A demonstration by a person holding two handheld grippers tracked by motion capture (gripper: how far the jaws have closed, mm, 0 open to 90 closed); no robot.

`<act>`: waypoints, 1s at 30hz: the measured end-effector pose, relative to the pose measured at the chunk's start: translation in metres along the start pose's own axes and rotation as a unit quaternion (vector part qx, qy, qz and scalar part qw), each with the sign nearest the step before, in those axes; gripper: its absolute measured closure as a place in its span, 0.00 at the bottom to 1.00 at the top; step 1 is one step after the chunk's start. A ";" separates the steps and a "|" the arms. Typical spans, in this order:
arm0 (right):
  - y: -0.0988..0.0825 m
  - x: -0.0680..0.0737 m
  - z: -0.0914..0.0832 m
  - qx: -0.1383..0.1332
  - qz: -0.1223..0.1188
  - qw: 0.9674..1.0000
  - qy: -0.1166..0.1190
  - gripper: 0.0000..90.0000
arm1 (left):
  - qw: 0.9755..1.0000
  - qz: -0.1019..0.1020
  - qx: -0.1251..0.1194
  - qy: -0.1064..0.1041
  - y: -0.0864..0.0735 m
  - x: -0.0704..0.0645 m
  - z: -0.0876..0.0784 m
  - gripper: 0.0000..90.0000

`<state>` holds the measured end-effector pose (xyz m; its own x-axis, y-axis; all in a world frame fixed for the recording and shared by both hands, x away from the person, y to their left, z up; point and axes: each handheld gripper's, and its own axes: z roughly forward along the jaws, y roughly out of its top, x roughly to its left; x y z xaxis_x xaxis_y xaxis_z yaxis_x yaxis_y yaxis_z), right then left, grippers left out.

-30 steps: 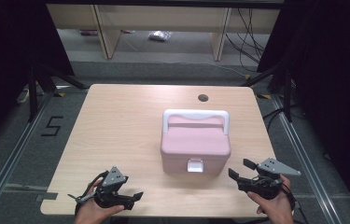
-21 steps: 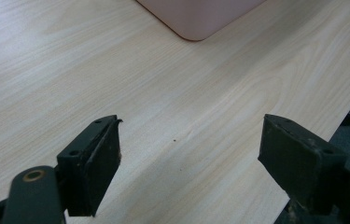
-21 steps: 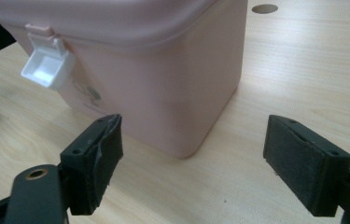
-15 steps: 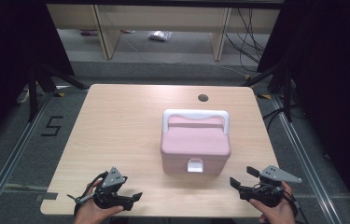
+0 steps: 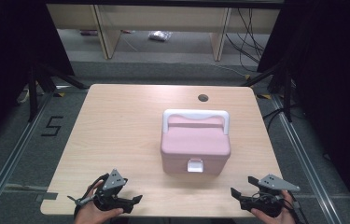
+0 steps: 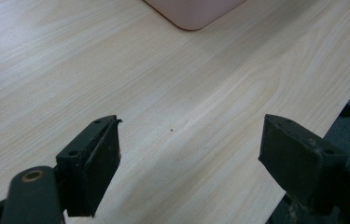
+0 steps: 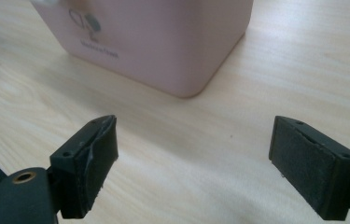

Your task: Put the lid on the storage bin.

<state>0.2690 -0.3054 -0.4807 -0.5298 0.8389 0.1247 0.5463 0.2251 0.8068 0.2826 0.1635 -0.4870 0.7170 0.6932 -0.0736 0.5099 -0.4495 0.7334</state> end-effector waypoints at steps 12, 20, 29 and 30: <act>-0.015 0.013 0.003 0.043 -0.021 0.999 0.002 0.19 | 1.000 0.018 0.005 -0.001 -0.002 -0.002 0.001 0.19; -0.022 0.020 0.002 0.061 -0.007 0.998 0.008 0.19 | 1.000 0.003 0.006 -0.005 -0.004 -0.003 0.001 0.19; -0.024 0.019 0.004 0.067 -0.031 0.997 0.003 0.20 | 1.000 0.004 0.006 -0.009 -0.004 -0.004 0.002 0.19; -0.024 0.018 0.004 0.068 -0.032 0.997 0.001 0.20 | 1.000 0.005 0.006 -0.008 -0.004 -0.004 0.002 0.19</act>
<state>0.2484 -0.2936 -0.5002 -0.5675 0.8197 0.0779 0.5947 0.3427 0.7273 0.2785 0.1617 -0.4913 0.7294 0.6796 -0.0783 0.5089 -0.4626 0.7260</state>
